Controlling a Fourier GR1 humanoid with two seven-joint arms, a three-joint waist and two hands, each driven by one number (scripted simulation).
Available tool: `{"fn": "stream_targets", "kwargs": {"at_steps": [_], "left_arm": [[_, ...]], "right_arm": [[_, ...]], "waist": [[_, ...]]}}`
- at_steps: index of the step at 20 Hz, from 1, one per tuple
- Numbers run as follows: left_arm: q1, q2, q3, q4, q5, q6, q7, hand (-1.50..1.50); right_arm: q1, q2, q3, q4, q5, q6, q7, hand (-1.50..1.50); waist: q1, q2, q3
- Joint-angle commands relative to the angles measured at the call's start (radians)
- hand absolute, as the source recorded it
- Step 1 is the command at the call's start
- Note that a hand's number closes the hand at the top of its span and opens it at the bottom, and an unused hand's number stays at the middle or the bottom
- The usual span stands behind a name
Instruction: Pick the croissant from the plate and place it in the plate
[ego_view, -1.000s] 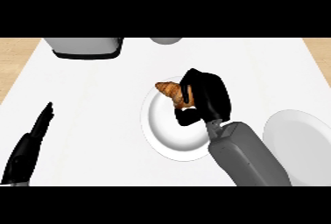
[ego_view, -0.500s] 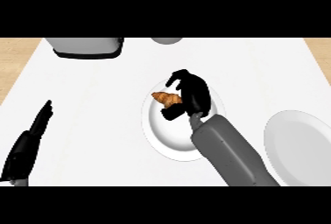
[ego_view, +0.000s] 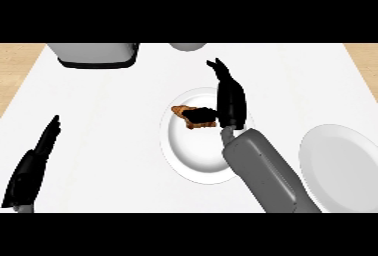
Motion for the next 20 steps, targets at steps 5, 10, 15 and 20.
{"fn": "stream_targets", "kwargs": {"at_steps": [5, 10, 15, 20], "left_arm": [[0.045, -0.011, 0.028, -0.009, 0.02, -0.014, -0.018, 0.0], [0.034, 0.001, 0.038, 0.021, 0.008, -0.024, -0.054, 0.0], [0.083, -0.02, 0.031, 0.01, -0.022, -0.003, -0.092, 0.0], [-0.011, -0.018, 0.044, -0.053, -0.025, -0.018, 0.054, 0.0]], "right_arm": [[0.202, -0.078, -0.124, -0.272, -0.086, -0.075, -0.049, -1.5], [0.342, -0.159, -0.268, -0.412, -0.362, 0.04, -0.317, -1.5], [0.493, -0.285, -0.431, -0.41, -0.55, 0.226, -0.557, -1.5], [0.524, -0.343, -0.515, -0.327, -0.594, 0.354, -0.664, -1.5]], "waist": [[-0.02, -0.007, 0.0], [-0.017, -0.002, 0.0], [-0.013, -0.001, 0.001], [-0.009, -0.001, 0.0]]}}
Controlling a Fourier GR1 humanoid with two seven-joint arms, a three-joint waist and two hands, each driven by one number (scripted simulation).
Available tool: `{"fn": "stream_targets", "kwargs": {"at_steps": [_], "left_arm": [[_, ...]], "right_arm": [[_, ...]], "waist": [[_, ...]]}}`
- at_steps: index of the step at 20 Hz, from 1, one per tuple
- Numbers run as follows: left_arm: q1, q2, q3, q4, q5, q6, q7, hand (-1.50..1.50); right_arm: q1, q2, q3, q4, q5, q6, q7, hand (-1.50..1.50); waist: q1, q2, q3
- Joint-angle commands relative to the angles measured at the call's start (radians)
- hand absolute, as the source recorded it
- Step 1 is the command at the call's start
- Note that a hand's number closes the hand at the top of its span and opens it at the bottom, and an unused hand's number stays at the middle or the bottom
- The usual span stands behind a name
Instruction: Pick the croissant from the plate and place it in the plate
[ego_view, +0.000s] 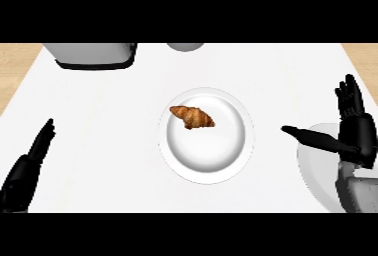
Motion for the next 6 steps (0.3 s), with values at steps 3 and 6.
{"fn": "stream_targets", "kwargs": {"at_steps": [3, 6], "left_arm": [[-0.006, 0.006, 0.046, 0.062, 0.02, -0.045, -0.058, 0.0], [-0.06, -0.011, 0.047, 0.028, -0.023, -0.042, 0.023, 0.0]], "right_arm": [[0.11, -0.094, -0.125, 0.009, -0.095, 0.167, -0.113, -1.5], [0.053, -0.082, -0.172, 0.102, -0.09, 0.194, -0.14, -1.5]], "waist": [[0.0, 0.0, -0.001], [0.004, 0.001, -0.001]]}}
